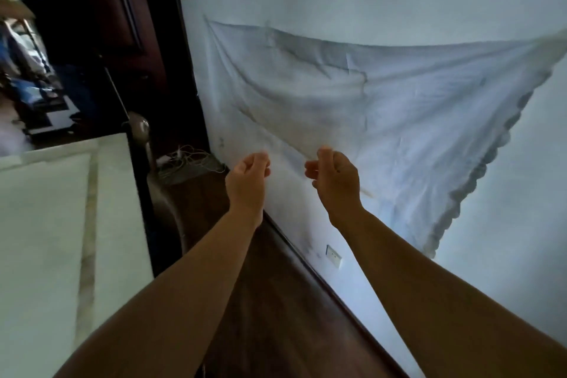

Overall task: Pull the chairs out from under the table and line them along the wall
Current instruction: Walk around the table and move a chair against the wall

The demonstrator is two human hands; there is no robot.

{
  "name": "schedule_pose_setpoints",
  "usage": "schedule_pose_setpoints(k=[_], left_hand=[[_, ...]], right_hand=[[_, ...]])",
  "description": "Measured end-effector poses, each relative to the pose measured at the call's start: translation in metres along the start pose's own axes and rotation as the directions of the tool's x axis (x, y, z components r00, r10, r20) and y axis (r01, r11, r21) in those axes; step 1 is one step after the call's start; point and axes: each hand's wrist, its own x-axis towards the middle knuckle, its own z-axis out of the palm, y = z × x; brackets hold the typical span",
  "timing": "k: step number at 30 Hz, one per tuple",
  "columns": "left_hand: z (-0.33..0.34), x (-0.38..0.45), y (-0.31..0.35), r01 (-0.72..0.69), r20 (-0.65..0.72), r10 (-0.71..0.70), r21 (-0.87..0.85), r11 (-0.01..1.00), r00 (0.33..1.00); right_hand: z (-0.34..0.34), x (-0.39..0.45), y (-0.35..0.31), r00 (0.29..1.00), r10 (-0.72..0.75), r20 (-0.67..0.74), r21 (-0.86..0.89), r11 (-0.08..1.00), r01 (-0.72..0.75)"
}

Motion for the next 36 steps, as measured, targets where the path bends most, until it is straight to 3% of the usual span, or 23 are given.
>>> schedule_pose_setpoints(k=[13, 22, 26, 32, 36], left_hand=[[-0.007, 0.190, -0.020, -0.031, -0.284, 0.029, -0.003, 1.000, 0.958], [-0.050, 0.322, -0.025, -0.003, -0.481, 0.000, -0.005, 1.000, 0.877], [-0.071, 0.376, -0.043, 0.050, -0.601, -0.076, -0.060, 0.997, 0.796], [-0.110, 0.453, -0.086, 0.220, -0.719, -0.305, -0.213, 0.952, 0.624], [-0.135, 0.504, -0.105, 0.234, -0.750, -0.487, -0.428, 0.873, 0.447]], right_hand=[[0.155, 0.163, 0.039, 0.956, -0.038, 0.291, 0.008, 0.999, 0.038], [0.287, 0.259, 0.056, 0.879, -0.039, 0.476, 0.102, 0.995, -0.011], [0.354, 0.287, 0.072, 0.830, 0.002, 0.558, 0.124, 0.988, -0.086], [0.448, 0.342, 0.109, 0.723, 0.030, 0.690, 0.093, 0.987, -0.130], [0.520, 0.378, 0.128, 0.626, 0.071, 0.777, 0.021, 0.990, -0.138]])
